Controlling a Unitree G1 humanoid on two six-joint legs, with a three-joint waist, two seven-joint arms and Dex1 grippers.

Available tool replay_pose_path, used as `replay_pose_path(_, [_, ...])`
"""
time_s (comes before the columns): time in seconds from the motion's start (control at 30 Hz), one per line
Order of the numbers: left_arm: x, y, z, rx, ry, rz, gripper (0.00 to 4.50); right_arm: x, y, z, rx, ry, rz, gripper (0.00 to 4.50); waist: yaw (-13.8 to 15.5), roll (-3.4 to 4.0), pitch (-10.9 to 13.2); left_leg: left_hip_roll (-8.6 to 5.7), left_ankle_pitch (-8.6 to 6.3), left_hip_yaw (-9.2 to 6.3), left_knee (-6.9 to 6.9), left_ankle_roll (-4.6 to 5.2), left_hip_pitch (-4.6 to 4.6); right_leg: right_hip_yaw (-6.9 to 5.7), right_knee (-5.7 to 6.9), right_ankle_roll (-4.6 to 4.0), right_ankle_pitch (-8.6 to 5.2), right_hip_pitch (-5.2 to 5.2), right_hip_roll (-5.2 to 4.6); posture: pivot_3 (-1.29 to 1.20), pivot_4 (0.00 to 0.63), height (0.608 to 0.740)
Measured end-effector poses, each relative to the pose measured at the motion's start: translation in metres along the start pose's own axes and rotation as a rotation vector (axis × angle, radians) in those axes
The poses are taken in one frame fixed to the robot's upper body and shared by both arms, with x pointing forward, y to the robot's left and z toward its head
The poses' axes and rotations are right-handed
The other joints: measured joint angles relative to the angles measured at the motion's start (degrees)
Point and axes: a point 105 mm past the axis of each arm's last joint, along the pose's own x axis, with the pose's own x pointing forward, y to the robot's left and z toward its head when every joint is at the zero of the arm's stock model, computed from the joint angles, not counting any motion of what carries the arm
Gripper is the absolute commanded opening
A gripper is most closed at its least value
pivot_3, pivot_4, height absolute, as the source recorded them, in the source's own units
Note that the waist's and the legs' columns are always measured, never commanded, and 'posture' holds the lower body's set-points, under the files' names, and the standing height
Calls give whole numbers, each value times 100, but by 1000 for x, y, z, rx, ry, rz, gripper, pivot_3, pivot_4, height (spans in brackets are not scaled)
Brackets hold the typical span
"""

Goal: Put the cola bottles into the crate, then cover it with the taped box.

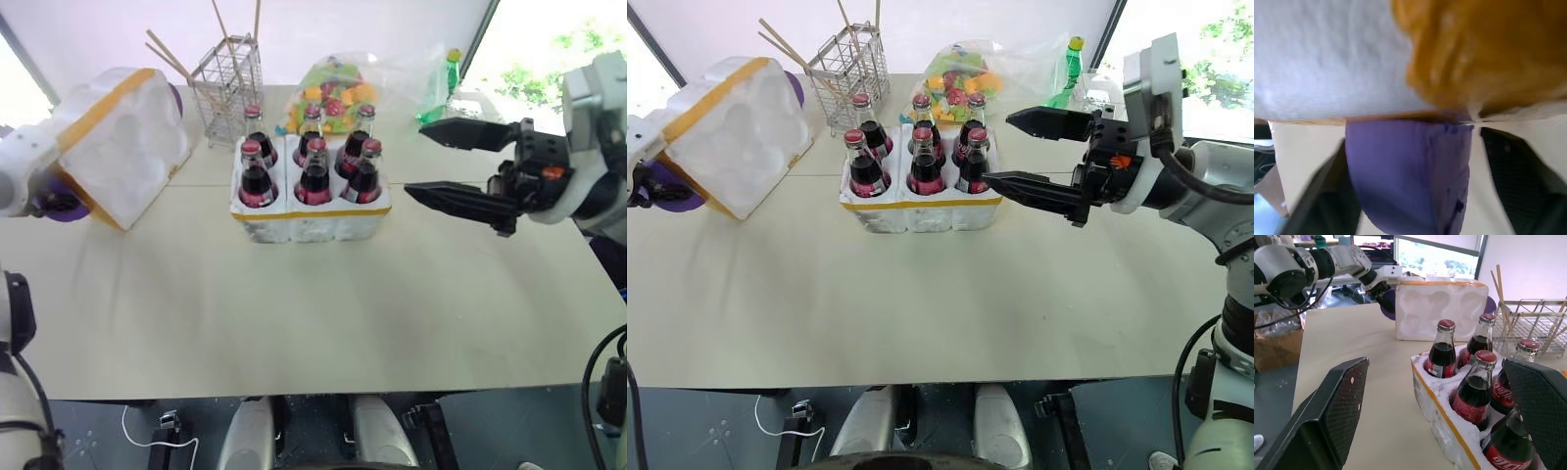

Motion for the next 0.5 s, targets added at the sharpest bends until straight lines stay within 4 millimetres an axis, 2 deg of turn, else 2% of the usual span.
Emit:
replay_pose_path(0.07, [1,-1,3,-6,-13,-4,743,1,2,-1,8,-5,3,4500,1,0,0,0,1,0,2,1,2,0,4,0,0,0,0,0,150,740])
replay_pose_path(0.1, [0,-1,4,-2,-18,-1,564,1,2,0,9,-8,4,4500,2,0,0,0,2,0,2,3,3,0,6,-1,1,1,0,0,150,740])
replay_pose_path(0.4, [-3,10,12,-3,-40,80,489,-1,0,-9,50,8,-21,4500,3,-1,-1,-1,4,0,3,5,1,0,2,1,5,2,1,0,150,740])
replay_pose_path(0.5, [-7,15,28,43,-145,120,489,-8,-10,-23,69,73,-82,4500,19,-7,0,-3,4,0,7,6,-2,0,2,4,6,2,-3,0,150,740])
